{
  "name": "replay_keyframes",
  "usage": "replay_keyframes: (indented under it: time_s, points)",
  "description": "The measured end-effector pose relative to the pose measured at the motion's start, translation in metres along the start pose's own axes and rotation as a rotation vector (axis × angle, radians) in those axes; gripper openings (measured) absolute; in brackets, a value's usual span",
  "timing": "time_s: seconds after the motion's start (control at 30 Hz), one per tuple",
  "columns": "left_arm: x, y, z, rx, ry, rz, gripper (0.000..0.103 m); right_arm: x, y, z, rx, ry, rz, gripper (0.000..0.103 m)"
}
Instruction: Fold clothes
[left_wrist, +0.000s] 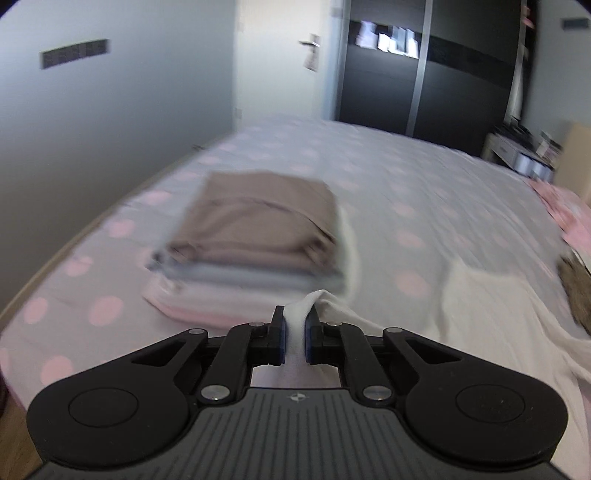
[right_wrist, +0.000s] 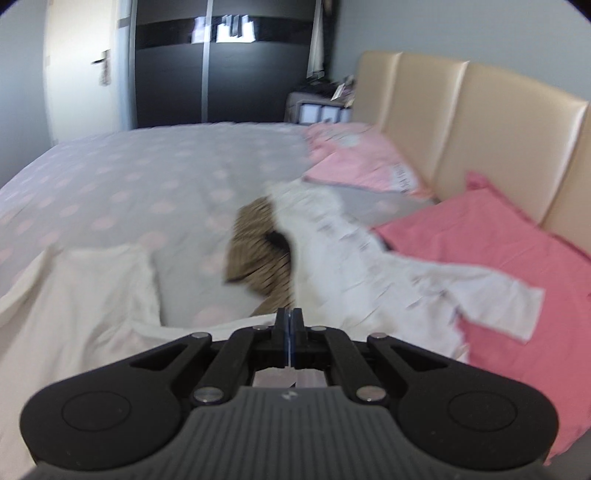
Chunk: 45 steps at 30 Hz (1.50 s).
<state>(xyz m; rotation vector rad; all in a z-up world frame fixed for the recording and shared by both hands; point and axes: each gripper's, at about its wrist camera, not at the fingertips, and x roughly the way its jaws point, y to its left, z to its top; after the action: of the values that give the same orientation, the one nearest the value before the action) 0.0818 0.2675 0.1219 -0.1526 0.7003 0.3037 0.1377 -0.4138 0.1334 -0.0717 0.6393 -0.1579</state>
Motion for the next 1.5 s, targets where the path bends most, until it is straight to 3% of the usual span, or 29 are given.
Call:
replay_keyframes:
  time_s: [0.13, 0.3, 0.57, 0.7, 0.8, 0.87, 1.0, 1.17, 1.33, 1.5]
  points:
    - [0.014, 0.026, 0.034, -0.058, -0.041, 0.096, 0.007, 0.032, -0.027, 0.037, 0.015, -0.033, -0.103, 0.000]
    - [0.042, 0.038, 0.040, -0.066, -0.012, 0.156, 0.007, 0.093, -0.042, 0.059, 0.000, -0.001, -0.215, 0.000]
    - [0.088, 0.053, 0.005, -0.028, 0.083, 0.255, 0.007, 0.180, -0.052, 0.019, -0.022, 0.131, -0.305, 0.001]
    - [0.095, 0.054, -0.009, -0.017, 0.117, 0.253, 0.008, 0.180, -0.051, 0.003, -0.039, 0.149, -0.248, 0.005]
    - [0.087, 0.049, -0.015, 0.008, 0.110, 0.264, 0.026, 0.166, -0.047, 0.002, -0.045, 0.130, -0.221, 0.020]
    - [0.075, 0.040, -0.020, 0.038, 0.103, 0.248, 0.045, 0.150, -0.042, -0.001, -0.051, 0.107, -0.190, 0.028]
    - [0.046, 0.017, -0.034, 0.101, 0.106, 0.179, 0.045, 0.112, -0.024, -0.017, -0.069, 0.102, -0.075, 0.028]
    - [0.024, -0.021, -0.069, 0.140, 0.183, -0.002, 0.045, 0.066, 0.015, -0.056, -0.100, 0.171, 0.135, 0.027]
    - [0.010, -0.058, -0.102, 0.188, 0.239, -0.146, 0.045, 0.026, 0.059, -0.116, -0.178, 0.287, 0.334, 0.027]
    - [-0.001, -0.086, -0.115, 0.256, 0.245, -0.196, 0.045, 0.003, 0.082, -0.183, -0.208, 0.486, 0.434, 0.027]
